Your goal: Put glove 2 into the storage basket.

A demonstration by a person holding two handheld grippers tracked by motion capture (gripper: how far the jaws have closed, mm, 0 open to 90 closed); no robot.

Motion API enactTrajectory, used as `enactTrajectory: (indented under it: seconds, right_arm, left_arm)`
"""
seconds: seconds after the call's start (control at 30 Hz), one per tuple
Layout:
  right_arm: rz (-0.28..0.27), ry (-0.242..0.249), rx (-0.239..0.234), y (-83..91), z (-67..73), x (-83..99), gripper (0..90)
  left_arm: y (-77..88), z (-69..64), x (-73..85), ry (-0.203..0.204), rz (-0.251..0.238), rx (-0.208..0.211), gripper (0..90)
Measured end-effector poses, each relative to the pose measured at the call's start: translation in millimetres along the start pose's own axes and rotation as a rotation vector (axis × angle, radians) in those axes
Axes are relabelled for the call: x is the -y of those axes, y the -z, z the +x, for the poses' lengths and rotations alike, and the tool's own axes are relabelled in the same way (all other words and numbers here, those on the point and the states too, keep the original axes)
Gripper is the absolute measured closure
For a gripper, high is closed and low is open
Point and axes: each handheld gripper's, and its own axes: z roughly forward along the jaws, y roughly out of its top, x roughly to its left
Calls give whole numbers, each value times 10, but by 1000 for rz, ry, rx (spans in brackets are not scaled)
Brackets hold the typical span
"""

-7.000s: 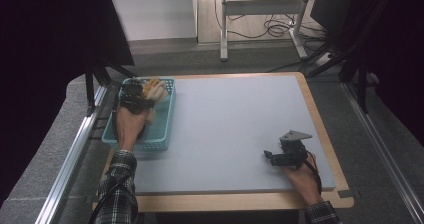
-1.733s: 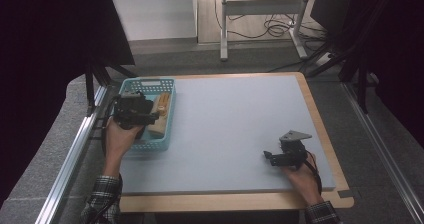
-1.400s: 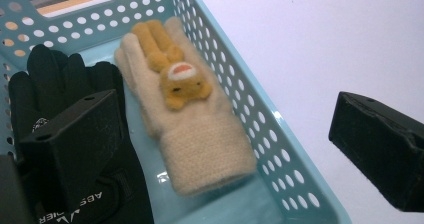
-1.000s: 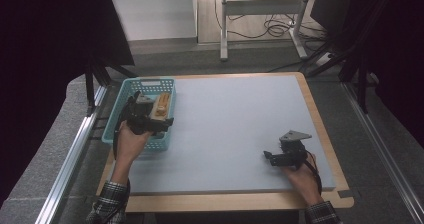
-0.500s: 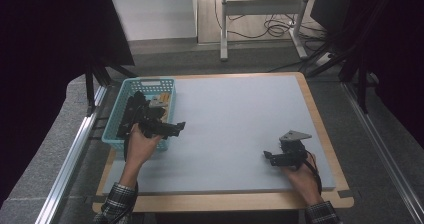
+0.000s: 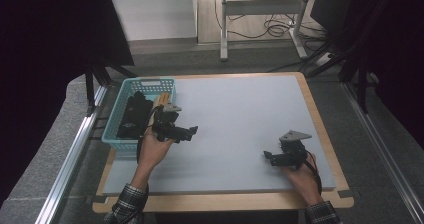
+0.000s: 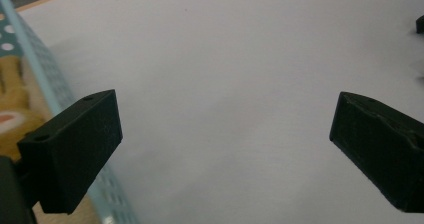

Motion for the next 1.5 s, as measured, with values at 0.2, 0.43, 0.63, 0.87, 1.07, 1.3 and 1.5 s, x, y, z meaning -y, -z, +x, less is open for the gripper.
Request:
enactTrajectory:
  seconds: [0.2, 0.43, 0.63, 0.87, 1.07, 1.3, 1.5]
  right_arm:
    - [0, -1, 0, 0, 0, 0, 162]
    - [-1, 2, 1, -1, -2, 0, 162]
    - [0, 0, 0, 0, -1, 0, 162]
    - [0, -1, -1, 0, 0, -1, 162]
    - [1, 0, -2, 1, -1, 0, 162]
    - [0, -1, -1, 0, 0, 0, 162]
    - [0, -1, -2, 0, -1, 0, 162]
  left_arm:
    - [-104, -130, -20, -13, 0, 30, 7]
    - [-203, -288, -68, -29, -6, 66, 6]
    - [-285, -429, -76, -54, -8, 97, 5]
    - [-416, -567, 3, -81, 8, 118, 0]
    - [-532, -657, 113, -101, 34, 128, 0]
    - [-657, -709, 253, -106, 60, 141, 0]
    - [-729, -713, 371, -99, 77, 141, 0]
